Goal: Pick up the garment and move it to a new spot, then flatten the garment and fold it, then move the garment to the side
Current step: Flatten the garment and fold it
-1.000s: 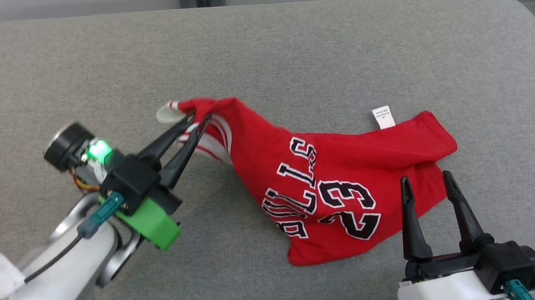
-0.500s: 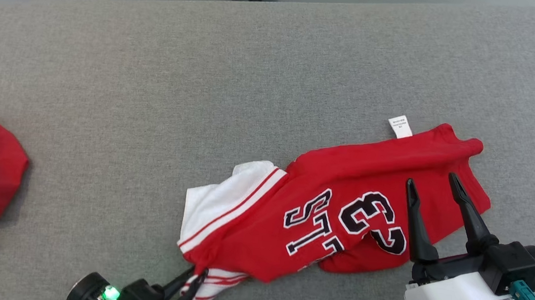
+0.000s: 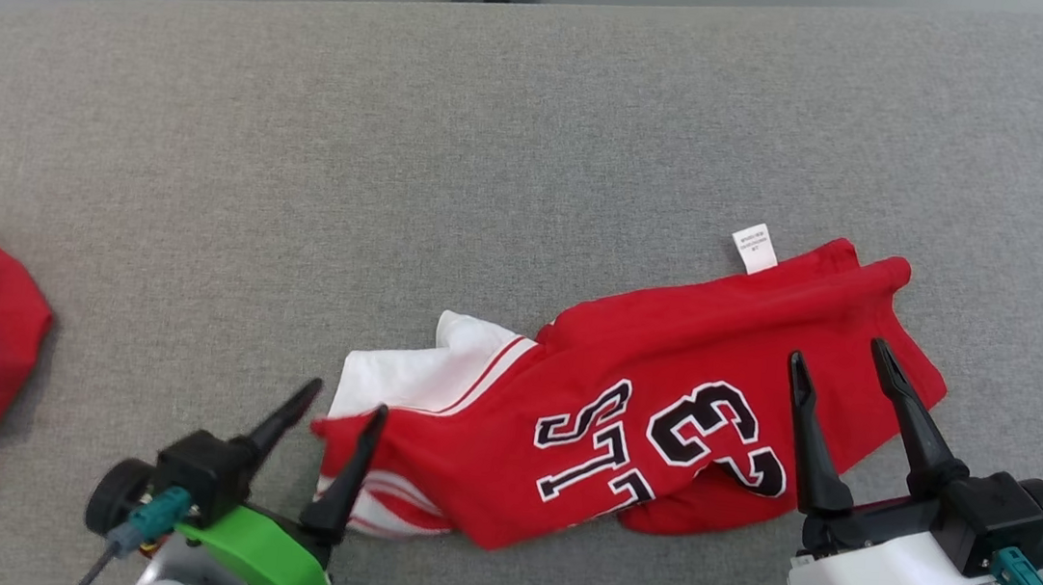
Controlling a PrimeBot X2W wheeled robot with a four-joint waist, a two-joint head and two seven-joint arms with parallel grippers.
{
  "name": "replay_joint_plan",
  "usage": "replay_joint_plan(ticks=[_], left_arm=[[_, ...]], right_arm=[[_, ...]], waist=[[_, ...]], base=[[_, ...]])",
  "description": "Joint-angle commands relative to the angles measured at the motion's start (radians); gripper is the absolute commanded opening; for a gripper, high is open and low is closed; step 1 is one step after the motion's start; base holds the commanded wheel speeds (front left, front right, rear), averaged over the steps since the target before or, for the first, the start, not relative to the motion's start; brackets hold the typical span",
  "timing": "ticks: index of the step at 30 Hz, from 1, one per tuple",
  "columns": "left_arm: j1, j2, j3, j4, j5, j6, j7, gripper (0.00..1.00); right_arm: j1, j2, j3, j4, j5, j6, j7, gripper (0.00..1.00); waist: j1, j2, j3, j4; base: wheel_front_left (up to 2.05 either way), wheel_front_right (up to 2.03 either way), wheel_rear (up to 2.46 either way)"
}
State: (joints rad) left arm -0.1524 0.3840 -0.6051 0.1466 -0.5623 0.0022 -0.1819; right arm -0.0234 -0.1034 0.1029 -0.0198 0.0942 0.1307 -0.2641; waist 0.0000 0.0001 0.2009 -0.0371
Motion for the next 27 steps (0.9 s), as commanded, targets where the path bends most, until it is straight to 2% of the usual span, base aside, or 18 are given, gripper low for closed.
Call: replay_joint_plan(ticks=[1,3,5,7,15,19,22,23,24,27], left_arm=[[-0.025,0.015,0.036,-0.011,0.004,0.04,-0.009,1.0],[-0.042,0.022,0.071,-0.018,0.013,0.091,-0.009,1.0],[-0.066,0.028,0.088,-0.013,0.026,0.12,0.001,1.0],[-0.096,0.023,0.09,0.01,0.019,0.129,0.041,1.0],[-0.191,0.009,-0.012,0.178,0.016,0.076,0.283,1.0],[-0.215,-0.02,-0.038,0.254,-0.011,0.041,0.333,1.0],[-0.232,-0.032,-0.057,0.293,-0.005,0.004,0.317,1.0],[-0.239,-0.038,-0.057,0.302,-0.008,-0.007,0.295,0.95],[-0.247,-0.041,-0.061,0.306,-0.002,-0.019,0.277,0.0],[-0.284,-0.037,-0.054,0.304,0.033,-0.025,0.186,0.0]], right_arm=[[0.007,-0.004,0.0,0.0,-0.001,0.0,0.0,1.0],[0.0,-0.005,0.003,0.0,0.001,0.0,0.0,1.0],[-0.007,-0.007,0.003,-0.002,0.001,0.0,0.0,1.0],[-0.014,-0.009,0.005,-0.002,-0.001,0.0,0.0,1.0],[-0.042,-0.011,0.026,-0.001,0.0,0.0,0.0,1.0],[-0.042,-0.006,0.023,-0.002,0.001,0.0,0.0,1.0],[-0.046,-0.004,0.026,0.001,0.003,0.0,0.0,1.0],[-0.047,-0.003,0.025,0.001,0.005,0.0,0.0,1.0],[-0.048,-0.002,0.024,0.002,0.006,0.0,0.0,1.0],[-0.048,0.001,0.021,0.003,0.006,0.0,0.0,1.0]], waist=[[0.0,-0.0001,0.004,-0.006],[0.0,-0.0001,0.01,-0.012],[0.0,-0.0001,0.015,-0.016],[0.0,-0.0001,0.021,-0.019],[0.0,-0.0001,0.044,-0.042],[0.0,-0.0001,0.055,-0.045],[0.0,-0.0001,0.06,-0.049],[0.0,-0.0001,0.061,-0.05],[0.0,-0.0001,0.062,-0.052],[0.0,-0.0001,0.061,-0.053]], base=[[0.0,0.0,0.0],[0.0,0.0,0.0],[0.0,0.0,0.0],[0.0,0.0,0.0],[0.0,0.0,0.0],[0.0,0.0,0.0],[0.0,0.0,0.0],[0.0,0.0,0.0],[0.0,0.0,0.0],[0.0,0.0,0.0]])
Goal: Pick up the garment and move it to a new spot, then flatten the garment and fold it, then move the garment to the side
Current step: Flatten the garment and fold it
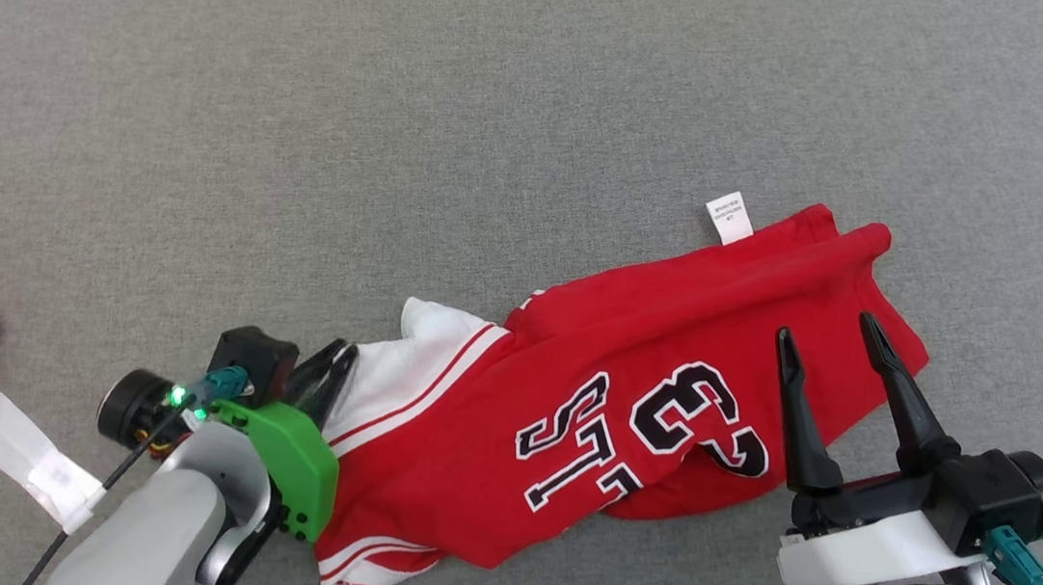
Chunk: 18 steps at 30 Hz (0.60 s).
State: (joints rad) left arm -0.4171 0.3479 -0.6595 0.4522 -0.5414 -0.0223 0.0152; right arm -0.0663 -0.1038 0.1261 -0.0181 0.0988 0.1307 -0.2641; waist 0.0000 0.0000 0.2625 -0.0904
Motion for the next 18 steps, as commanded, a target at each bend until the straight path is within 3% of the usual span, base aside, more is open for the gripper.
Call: replay_joint_plan(ticks=[1,5,10,15,17,18], left_arm=[[-0.032,0.007,0.003,-0.004,0.027,0.005,-0.036,0.0],[-0.077,0.022,0.005,-0.05,0.107,0.044,-0.167,0.0],[-0.115,0.045,-0.009,-0.135,0.208,0.092,-0.251,0.0],[-0.033,0.031,-0.077,-0.116,0.143,0.022,-0.102,0.0],[-0.009,0.028,-0.093,-0.108,0.125,0.016,-0.055,0.0],[0.01,0.024,-0.099,-0.105,0.116,0.014,-0.037,0.37]], right_arm=[[-0.005,0.002,-0.003,0.001,0.002,0.0,0.0,1.0],[-0.002,0.005,-0.011,0.002,0.002,0.0,0.0,1.0],[-0.004,0.011,-0.011,0.003,0.004,0.0,0.0,1.0],[-0.012,0.018,-0.003,0.005,0.002,0.0,0.0,1.0],[-0.014,0.019,-0.002,0.007,0.004,0.0,0.0,1.0],[-0.015,0.02,-0.003,0.007,0.004,0.0,0.0,1.0]], waist=[[0.0,0.0,0.0,0.0],[0.0,0.0,-0.002,0.004],[0.0,0.0,0.003,0.008],[0.0,0.0,0.01,0.005],[0.0,0.0,0.012,0.001],[0.0,0.0,0.013,-0.001]], base=[[0.0,0.0,0.0],[0.0,0.0,0.0],[0.0,0.0,0.0],[0.0,0.0,0.0],[0.0,0.0,0.0],[0.0,0.0,0.0]])
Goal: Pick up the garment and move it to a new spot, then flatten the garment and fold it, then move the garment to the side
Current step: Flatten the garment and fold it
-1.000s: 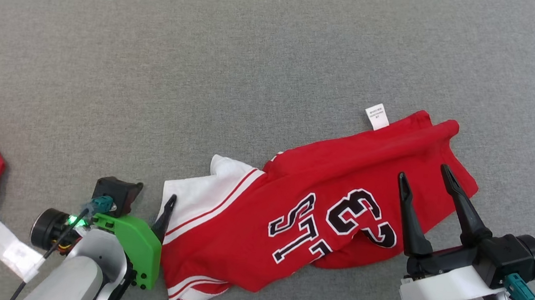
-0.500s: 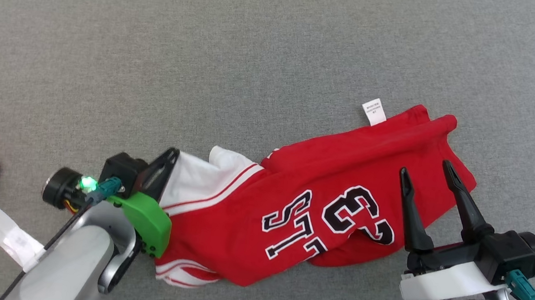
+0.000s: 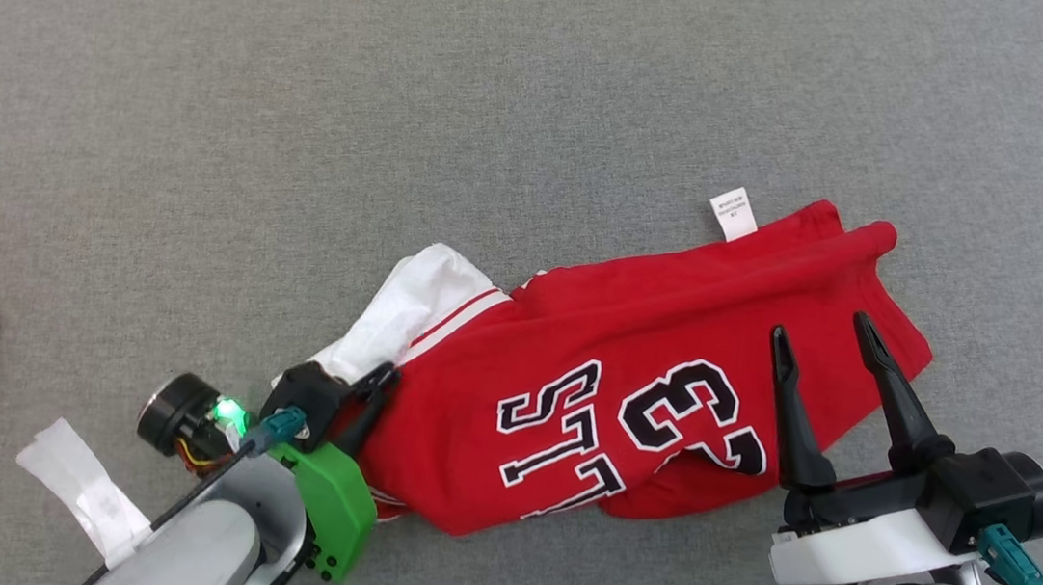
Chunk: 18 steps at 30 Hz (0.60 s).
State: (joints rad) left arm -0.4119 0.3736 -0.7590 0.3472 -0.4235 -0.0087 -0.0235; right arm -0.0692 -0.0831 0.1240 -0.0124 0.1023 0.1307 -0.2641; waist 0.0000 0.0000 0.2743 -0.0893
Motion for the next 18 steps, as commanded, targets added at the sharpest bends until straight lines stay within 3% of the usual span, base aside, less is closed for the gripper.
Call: replay_joint_plan(ticks=[1,10,15,18], left_arm=[[0.024,-0.008,-0.003,-0.003,-0.014,0.005,0.014,1.0],[0.12,-0.04,0.06,-0.124,-0.088,0.078,-0.06,1.0],[0.169,-0.011,0.13,-0.251,-0.096,0.187,-0.074,1.0],[0.187,0.009,0.153,-0.261,-0.108,0.222,-0.045,1.0]], right_arm=[[-0.011,0.001,-0.005,0.002,0.002,0.0,0.0,1.0],[0.005,0.005,-0.013,0.004,-0.009,0.0,0.0,1.0],[0.016,0.0,-0.018,0.004,-0.011,0.0,0.0,1.0],[0.018,-0.001,-0.011,0.006,-0.01,0.0,0.0,1.0]], waist=[[0.0,0.0,0.001,-0.003],[0.0,0.0,-0.005,0.004],[0.0,0.0,-0.013,0.014],[0.0,0.0,-0.016,0.016]], base=[[0.0,0.0,0.0],[0.0,0.0,0.0],[0.0,0.0,0.0],[0.0,0.0,0.0]])
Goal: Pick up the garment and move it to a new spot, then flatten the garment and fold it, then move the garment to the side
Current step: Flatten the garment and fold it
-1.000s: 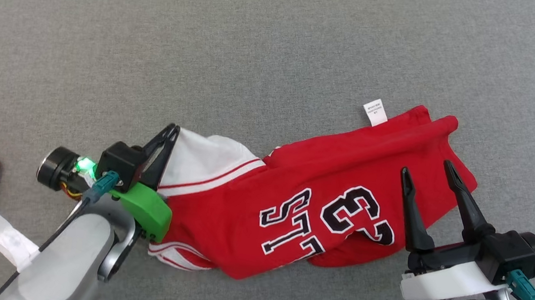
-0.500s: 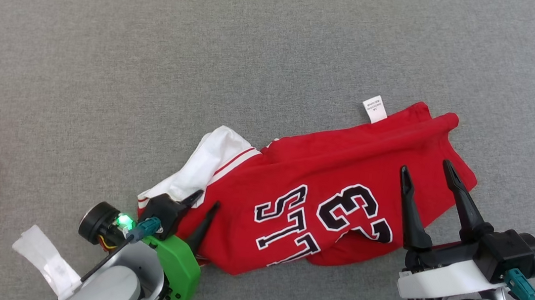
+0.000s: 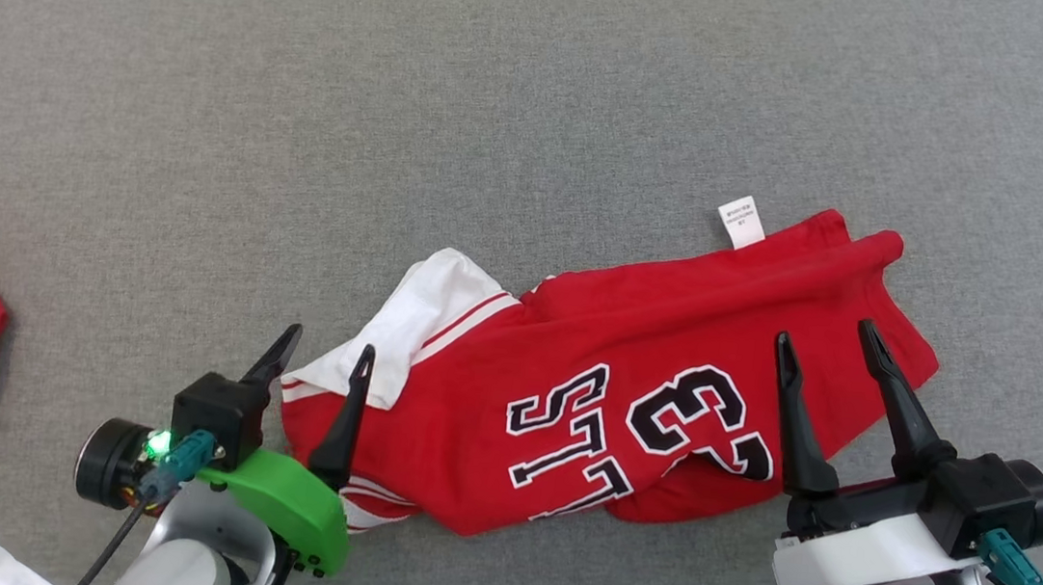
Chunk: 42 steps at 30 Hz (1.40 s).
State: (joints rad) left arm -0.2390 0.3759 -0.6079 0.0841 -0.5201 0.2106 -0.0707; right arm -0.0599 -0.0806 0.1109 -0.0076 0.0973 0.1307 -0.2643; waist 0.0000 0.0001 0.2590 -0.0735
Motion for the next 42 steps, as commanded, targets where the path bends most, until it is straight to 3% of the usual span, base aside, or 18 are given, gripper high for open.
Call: replay_joint_plan(ticks=[1,9,14,16,17,18,28,33,37,42], left_arm=[[0.013,0.008,0.006,0.006,-0.018,0.003,0.012,1.0],[-0.036,-0.019,-0.03,0.13,-0.031,-0.033,0.062,1.0],[-0.054,-0.035,-0.035,0.178,-0.02,-0.028,0.042,0.99],[-0.061,-0.036,-0.036,0.192,-0.018,-0.029,0.034,0.47],[-0.063,-0.038,-0.037,0.195,-0.017,-0.03,0.031,0.12],[-0.066,-0.04,-0.038,0.199,-0.016,-0.031,0.027,0.0],[-0.088,-0.03,-0.025,0.184,-0.003,-0.035,-0.046,0.0],[-0.114,0.007,-0.01,0.116,0.041,-0.014,-0.109,0.0],[-0.122,0.048,0.0,0.044,0.074,0.002,-0.13,0.0],[-0.098,0.09,0.015,-0.04,0.09,0.03,-0.112,0.0]], right_arm=[[0.006,-0.004,0.006,0.003,-0.004,0.0,0.0,1.0],[-0.017,-0.01,0.024,0.007,0.003,0.0,0.0,1.0],[-0.01,-0.012,0.017,0.003,0.003,0.0,0.0,1.0],[-0.006,-0.01,0.016,0.004,0.003,0.0,0.0,1.0],[-0.006,-0.01,0.015,0.005,0.003,0.0,0.0,1.0],[-0.005,-0.009,0.014,0.006,0.004,0.0,0.0,1.0],[-0.013,-0.005,0.0,0.004,0.006,0.0,0.0,1.0],[-0.042,-0.022,-0.036,0.038,0.086,0.0,0.0,1.0],[-0.093,-0.092,-0.028,0.116,0.204,0.0,0.0,1.0],[-0.252,-0.264,0.055,0.296,0.311,0.0,0.024,1.0]], waist=[[0.0,-0.0001,-0.001,0.0],[0.0,-0.0001,0.005,-0.015],[0.0,-0.0001,0.007,-0.026],[0.0,-0.0001,0.007,-0.029],[0.0,-0.0001,0.007,-0.03],[0.0,-0.0001,0.007,-0.03],[0.0,-0.0001,0.01,-0.016],[0.0,-0.0001,0.023,0.005],[0.0,-0.0001,0.036,0.017],[0.0,-0.0001,0.06,0.026]], base=[[0.0,0.0,0.0],[0.0,0.0,0.0],[0.0,0.0,0.0],[0.0,0.0,0.0],[0.0,0.0,0.0],[0.0,0.0,0.0],[0.0,0.0,0.0],[0.0,0.0,0.0],[0.0,0.0,0.0],[0.0,0.0,0.0]])
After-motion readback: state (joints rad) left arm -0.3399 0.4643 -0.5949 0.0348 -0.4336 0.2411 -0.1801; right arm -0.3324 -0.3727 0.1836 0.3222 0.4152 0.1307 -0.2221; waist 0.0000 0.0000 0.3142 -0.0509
